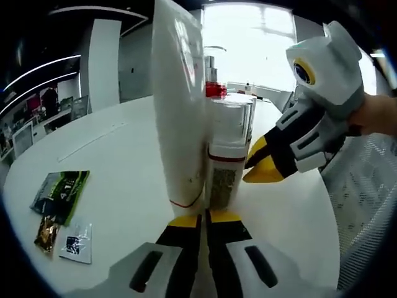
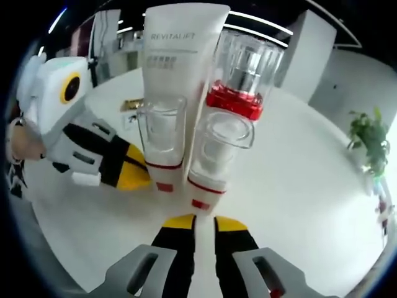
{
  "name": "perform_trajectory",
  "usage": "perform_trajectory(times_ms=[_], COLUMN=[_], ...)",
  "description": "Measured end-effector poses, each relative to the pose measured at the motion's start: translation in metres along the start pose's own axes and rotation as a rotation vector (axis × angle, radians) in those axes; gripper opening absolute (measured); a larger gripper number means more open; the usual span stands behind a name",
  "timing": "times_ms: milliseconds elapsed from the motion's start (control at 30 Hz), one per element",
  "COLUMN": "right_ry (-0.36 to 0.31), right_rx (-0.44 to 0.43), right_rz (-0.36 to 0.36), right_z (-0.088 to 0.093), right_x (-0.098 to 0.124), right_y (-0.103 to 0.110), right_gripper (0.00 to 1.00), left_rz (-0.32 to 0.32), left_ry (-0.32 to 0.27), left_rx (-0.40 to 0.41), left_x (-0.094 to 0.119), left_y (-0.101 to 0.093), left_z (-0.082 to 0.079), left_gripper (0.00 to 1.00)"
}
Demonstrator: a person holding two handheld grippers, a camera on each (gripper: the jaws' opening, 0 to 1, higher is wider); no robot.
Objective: Arrange the skincare products in the storage area until every visible bottle or jar stands upright without overlapping.
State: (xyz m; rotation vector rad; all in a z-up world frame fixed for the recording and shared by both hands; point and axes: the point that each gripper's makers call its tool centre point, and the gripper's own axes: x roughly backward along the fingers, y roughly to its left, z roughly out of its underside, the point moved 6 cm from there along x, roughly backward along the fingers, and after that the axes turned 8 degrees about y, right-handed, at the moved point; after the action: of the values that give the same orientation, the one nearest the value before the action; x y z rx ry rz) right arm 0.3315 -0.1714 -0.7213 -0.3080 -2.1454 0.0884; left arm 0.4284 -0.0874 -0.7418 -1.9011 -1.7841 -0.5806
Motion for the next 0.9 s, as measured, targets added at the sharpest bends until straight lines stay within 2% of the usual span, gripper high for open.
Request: perform_trajectory(times_ms=[633,767,900], right_ry=[0.002,0.042,0.029], right_rx=[0.024,0.026,0.013], right_rz=[-0.018,-0.017,-0.018], right_z=[-0.0020,0.0022,-0.0016], right_x=[-0.0013,-0.0011,0.0023], right_y=[0.0028,0.0024,0.0003], right_gripper=[0.03,0.07,0.08], left_rz=[0.007,0.003,0.000], left_ry=[0.019,0.019,0.014], left_rx=[0.031,0.025,0.017], left_x=[-0.0081,-0.0055,0.0015], left_y=[-0.0019,-0.0031,-0.0049], left_z=[0.0013,0.0001,-0.0027], left_gripper=[0.00,0.02,0.04])
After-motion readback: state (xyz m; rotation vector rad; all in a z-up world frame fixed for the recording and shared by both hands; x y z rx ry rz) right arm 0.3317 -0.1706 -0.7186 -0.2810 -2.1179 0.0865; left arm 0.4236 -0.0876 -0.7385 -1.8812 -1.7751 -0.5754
